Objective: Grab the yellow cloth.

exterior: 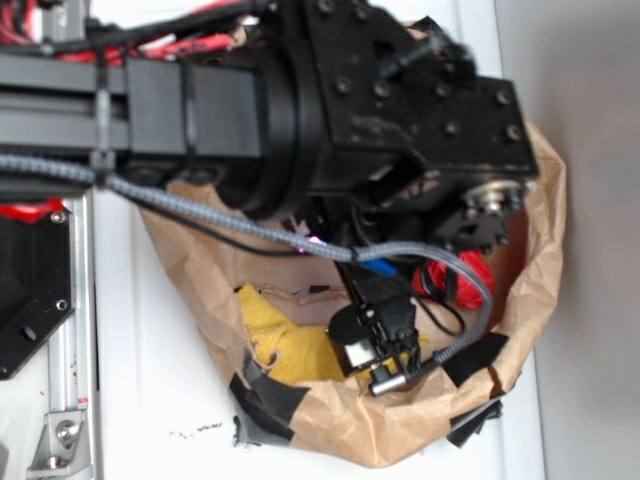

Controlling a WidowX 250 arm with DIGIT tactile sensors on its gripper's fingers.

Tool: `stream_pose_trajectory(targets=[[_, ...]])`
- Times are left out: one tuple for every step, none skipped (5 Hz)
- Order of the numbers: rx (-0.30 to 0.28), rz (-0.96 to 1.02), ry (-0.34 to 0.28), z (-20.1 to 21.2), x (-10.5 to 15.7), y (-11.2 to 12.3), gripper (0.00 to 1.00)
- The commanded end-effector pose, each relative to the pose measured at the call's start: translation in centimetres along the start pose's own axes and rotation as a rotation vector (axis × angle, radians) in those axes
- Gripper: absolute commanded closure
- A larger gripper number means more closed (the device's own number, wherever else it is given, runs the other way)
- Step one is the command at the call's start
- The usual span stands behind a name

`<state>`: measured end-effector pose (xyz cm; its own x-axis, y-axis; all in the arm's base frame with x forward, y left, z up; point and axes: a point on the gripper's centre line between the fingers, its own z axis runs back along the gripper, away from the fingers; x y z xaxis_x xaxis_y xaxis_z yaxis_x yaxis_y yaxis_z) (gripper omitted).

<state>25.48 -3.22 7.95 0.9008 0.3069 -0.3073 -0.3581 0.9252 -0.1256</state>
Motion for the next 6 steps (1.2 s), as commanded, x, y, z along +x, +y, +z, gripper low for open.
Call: stream_pose_trajectory(targets=[[-0.052, 0.002, 0.109, -4.1, -1.5, -1.6, 0.0], [-0.072, -0.059, 0.159, -5.3, -4.4, -2.9, 0.0], [-0.047, -0.088, 0.165, -6.7, -6.0, -3.3, 0.0], [-0.016, -0.085, 0.104, -8.2, -5.8, -2.8, 0.19], [-0.015, -0.128, 0.057, -9.8, -5.7, -2.3, 1.0], [-0.027, -0.175, 0.022, -8.9, -6.2, -2.5, 1.0]])
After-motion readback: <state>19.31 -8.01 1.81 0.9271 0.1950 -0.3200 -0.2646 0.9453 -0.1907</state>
